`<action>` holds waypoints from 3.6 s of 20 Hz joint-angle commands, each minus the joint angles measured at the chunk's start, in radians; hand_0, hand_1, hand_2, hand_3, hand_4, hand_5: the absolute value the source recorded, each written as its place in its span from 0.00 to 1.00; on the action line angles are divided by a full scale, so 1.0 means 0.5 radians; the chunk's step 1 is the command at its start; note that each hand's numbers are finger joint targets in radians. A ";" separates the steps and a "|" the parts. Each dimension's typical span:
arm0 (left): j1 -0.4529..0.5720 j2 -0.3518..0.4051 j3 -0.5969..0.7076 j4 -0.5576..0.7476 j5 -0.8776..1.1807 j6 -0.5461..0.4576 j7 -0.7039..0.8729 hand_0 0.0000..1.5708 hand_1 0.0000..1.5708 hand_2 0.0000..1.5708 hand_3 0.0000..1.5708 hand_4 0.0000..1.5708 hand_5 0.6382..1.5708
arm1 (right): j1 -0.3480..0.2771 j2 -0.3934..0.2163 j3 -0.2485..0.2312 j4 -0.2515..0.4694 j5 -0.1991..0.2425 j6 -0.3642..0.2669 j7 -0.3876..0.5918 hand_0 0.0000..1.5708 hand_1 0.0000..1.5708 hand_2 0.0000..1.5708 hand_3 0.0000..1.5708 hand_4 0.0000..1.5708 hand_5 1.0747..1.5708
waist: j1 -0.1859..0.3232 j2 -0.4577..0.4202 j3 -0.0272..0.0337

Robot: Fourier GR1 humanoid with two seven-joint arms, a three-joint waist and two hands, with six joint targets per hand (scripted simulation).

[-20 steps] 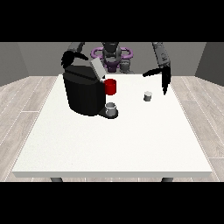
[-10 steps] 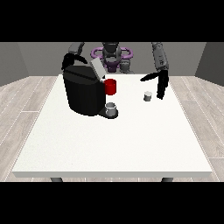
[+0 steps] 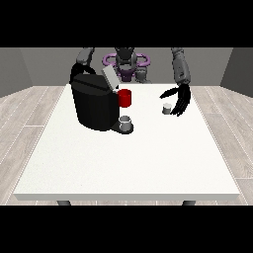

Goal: Insert the coffee pod into the coffee machine and close the lid

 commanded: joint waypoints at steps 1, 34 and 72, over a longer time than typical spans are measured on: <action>-0.090 0.083 -0.030 0.091 -0.113 0.021 -0.009 0.37 0.37 0.46 0.30 0.00 1.00 | -0.087 -0.043 -0.044 0.040 0.015 -0.009 0.009 0.00 0.00 0.00 0.00 0.26 1.00 | -0.012 0.072 0.000; -0.378 0.051 -0.090 0.286 -0.473 0.232 -0.434 0.88 0.88 0.90 0.86 0.37 1.00 | 0.057 0.023 -0.019 0.194 -0.088 0.027 -0.165 0.00 0.00 0.00 0.00 0.27 1.00 | -0.050 -0.068 0.000; -1.256 0.153 0.054 0.186 -0.561 -0.093 0.109 0.81 0.81 0.83 0.79 0.31 1.00 | -0.243 0.002 0.030 0.190 -0.042 -0.008 -0.011 0.00 0.00 0.00 0.00 0.34 1.00 | -0.335 0.043 0.001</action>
